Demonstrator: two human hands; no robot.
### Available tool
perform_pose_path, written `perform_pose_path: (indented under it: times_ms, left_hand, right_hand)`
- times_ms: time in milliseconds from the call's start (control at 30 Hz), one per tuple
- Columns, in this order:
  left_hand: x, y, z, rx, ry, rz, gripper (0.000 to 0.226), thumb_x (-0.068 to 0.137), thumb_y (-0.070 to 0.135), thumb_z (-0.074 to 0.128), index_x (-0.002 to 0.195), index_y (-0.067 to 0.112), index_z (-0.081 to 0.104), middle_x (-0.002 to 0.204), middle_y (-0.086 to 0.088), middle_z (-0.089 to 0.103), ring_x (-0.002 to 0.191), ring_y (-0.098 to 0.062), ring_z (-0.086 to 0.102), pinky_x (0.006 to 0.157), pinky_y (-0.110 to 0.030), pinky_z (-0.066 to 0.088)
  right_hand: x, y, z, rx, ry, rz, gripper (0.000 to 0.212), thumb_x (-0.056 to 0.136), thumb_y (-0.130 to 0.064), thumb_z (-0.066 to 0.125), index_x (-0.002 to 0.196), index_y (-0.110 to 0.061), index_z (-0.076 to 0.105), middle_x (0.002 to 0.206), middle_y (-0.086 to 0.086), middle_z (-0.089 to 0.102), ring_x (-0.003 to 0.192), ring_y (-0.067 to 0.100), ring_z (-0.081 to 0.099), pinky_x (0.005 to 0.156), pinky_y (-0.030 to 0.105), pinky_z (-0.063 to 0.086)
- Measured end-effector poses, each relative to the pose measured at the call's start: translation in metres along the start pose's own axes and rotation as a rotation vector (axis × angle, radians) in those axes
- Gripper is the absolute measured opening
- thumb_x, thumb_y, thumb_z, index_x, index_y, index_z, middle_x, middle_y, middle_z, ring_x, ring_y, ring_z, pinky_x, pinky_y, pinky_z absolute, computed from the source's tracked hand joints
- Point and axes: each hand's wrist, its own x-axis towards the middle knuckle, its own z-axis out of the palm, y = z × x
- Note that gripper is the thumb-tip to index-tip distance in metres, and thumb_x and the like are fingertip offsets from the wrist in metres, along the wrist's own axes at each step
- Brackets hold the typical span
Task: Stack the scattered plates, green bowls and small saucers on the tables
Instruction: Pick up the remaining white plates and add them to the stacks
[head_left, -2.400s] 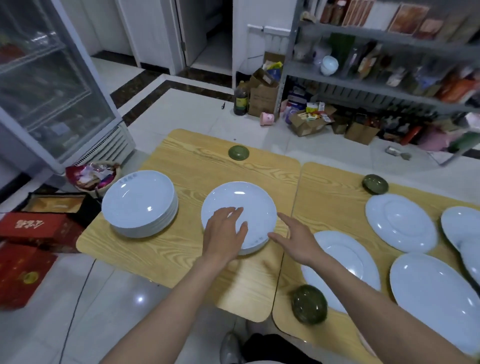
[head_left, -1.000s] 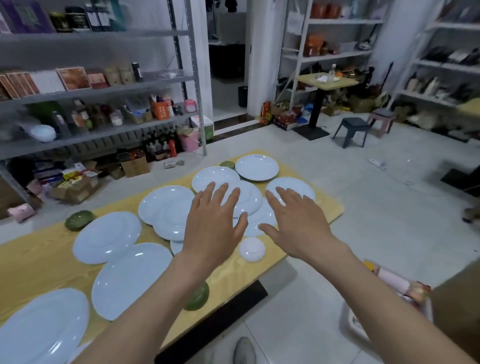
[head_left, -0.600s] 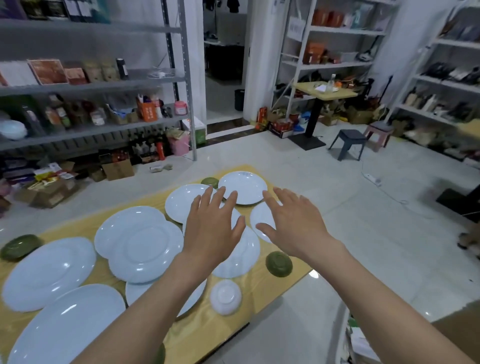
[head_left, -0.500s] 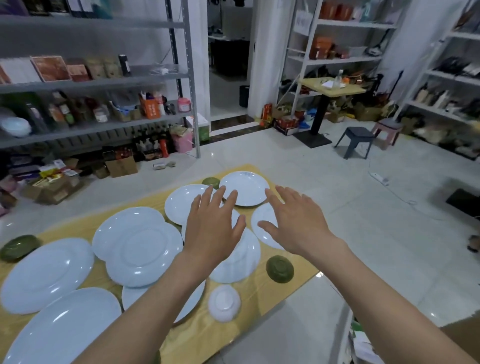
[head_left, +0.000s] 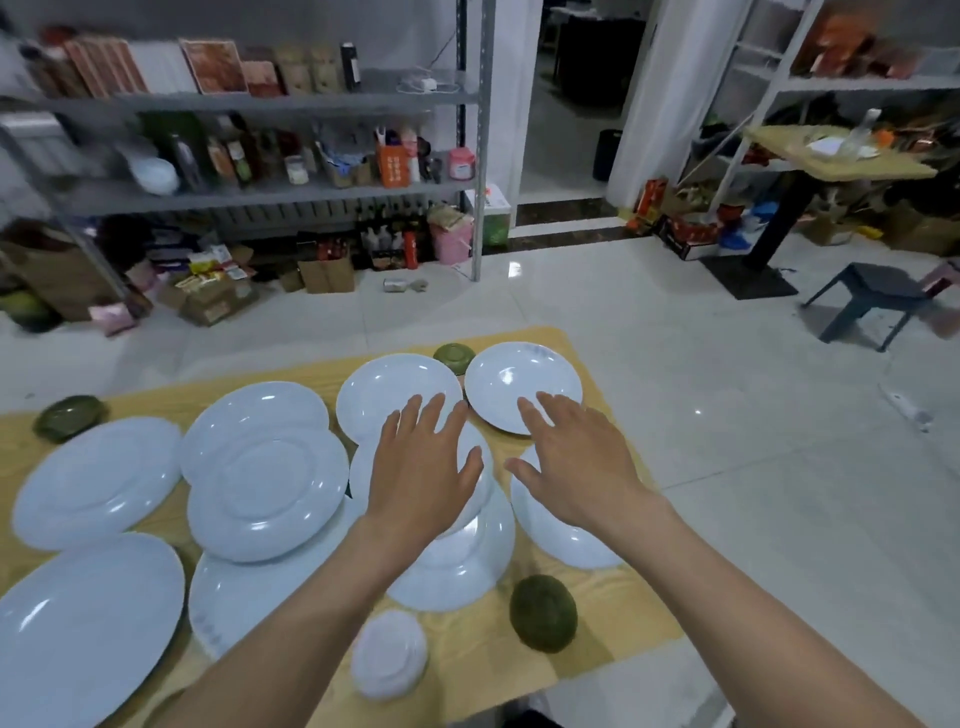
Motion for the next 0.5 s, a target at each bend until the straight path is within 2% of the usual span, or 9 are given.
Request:
perform_pose_path:
  times_ms: [100, 233, 333, 433, 500]
  left_hand:
    - [0.007, 0.005, 0.017, 0.004, 0.016, -0.092, 0.055, 0.093, 0.041, 0.057, 0.142, 0.016, 0.050, 0.146, -0.013, 0.049, 0.137, -0.037, 0.041, 0.112, -0.052, 0.034]
    - [0.014, -0.003, 0.034, -0.029, -0.074, -0.301, 0.058, 0.098, 0.047, 0.045, 0.150, 0.022, 0.035, 0.156, -0.005, 0.035, 0.144, -0.027, 0.028, 0.115, -0.042, 0.024]
    - [0.017, -0.023, 0.050, -0.154, -0.130, -0.514, 0.060, 0.096, 0.047, 0.050, 0.149, 0.022, 0.037, 0.153, -0.004, 0.039, 0.140, -0.026, 0.033, 0.110, -0.041, 0.032]
    - [0.018, -0.045, 0.064, -0.241, -0.192, -0.698, 0.060, 0.094, 0.043, 0.054, 0.147, 0.020, 0.038, 0.146, -0.008, 0.045, 0.133, -0.030, 0.039, 0.105, -0.042, 0.036]
    - [0.019, -0.058, 0.073, -0.277, -0.231, -0.774, 0.059, 0.094, 0.041, 0.055, 0.146, 0.020, 0.038, 0.140, -0.012, 0.048, 0.129, -0.032, 0.041, 0.101, -0.040, 0.038]
  right_hand:
    - [0.024, 0.012, 0.013, 0.007, -0.029, -0.112, 0.071, 0.100, -0.055, 0.037, 0.157, -0.017, 0.014, 0.162, 0.007, 0.019, 0.148, 0.026, 0.019, 0.115, 0.043, 0.024]
    - [0.049, 0.018, 0.026, 0.089, -0.054, -0.203, 0.068, 0.100, -0.053, 0.041, 0.155, -0.018, 0.021, 0.155, 0.004, 0.035, 0.140, 0.025, 0.034, 0.106, 0.039, 0.033]
    - [0.066, 0.019, 0.038, 0.295, -0.109, -0.180, 0.065, 0.098, -0.049, 0.049, 0.152, -0.021, 0.027, 0.145, 0.004, 0.048, 0.131, 0.026, 0.045, 0.098, 0.037, 0.040]
    - [0.086, 0.017, 0.058, 0.609, -0.196, -0.094, 0.069, 0.097, -0.041, 0.058, 0.155, -0.023, 0.025, 0.148, 0.004, 0.046, 0.135, 0.025, 0.042, 0.103, 0.033, 0.037]
    - [0.101, 0.013, 0.075, 0.740, -0.226, -0.024, 0.070, 0.094, -0.037, 0.063, 0.153, -0.021, 0.029, 0.148, 0.004, 0.047, 0.135, 0.024, 0.042, 0.101, 0.027, 0.034]
